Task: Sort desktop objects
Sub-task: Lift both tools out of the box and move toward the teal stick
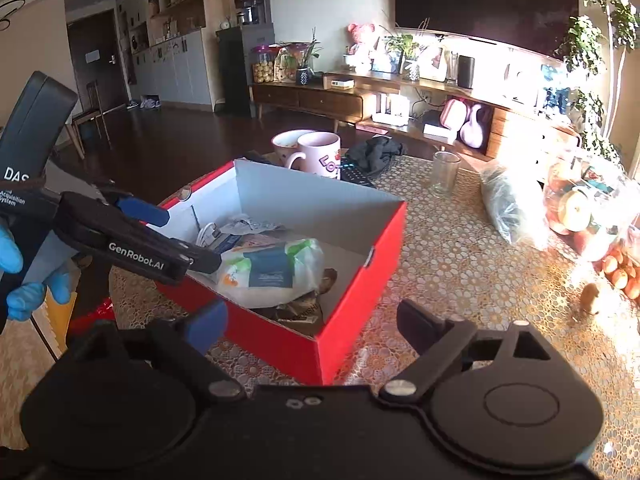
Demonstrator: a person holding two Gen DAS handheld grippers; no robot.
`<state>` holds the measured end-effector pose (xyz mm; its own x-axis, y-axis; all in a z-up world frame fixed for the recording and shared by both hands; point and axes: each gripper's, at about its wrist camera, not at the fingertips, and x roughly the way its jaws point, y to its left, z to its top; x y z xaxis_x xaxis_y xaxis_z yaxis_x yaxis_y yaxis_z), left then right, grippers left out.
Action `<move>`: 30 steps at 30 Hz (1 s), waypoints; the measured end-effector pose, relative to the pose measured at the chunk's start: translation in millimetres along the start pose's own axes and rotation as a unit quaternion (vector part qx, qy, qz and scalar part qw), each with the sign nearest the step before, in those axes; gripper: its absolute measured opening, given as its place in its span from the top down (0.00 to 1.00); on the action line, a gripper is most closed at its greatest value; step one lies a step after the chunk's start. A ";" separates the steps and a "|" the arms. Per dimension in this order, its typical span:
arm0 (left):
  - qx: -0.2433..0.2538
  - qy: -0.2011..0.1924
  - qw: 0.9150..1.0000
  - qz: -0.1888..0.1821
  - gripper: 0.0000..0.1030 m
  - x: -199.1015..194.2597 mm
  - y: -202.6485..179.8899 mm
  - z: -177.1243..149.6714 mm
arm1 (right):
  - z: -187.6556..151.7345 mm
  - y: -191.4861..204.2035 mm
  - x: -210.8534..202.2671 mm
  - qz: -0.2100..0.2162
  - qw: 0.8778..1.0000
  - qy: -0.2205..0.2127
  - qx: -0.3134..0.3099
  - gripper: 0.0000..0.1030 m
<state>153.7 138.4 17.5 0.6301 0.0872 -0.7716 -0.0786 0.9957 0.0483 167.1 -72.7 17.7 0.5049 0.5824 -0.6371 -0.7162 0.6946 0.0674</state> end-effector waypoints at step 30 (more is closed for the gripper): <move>0.087 -0.057 0.987 -0.120 0.00 -28.4 -174.8 -10.2 | -88.7 -115.5 -99.4 -0.124 0.986 -0.032 0.105 0.08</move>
<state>141.7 -38.5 24.5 0.6979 -0.1581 -0.6985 0.2103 0.9776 -0.0111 156.9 -248.3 5.1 0.6864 0.4042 -0.6046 -0.4540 0.8876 0.0780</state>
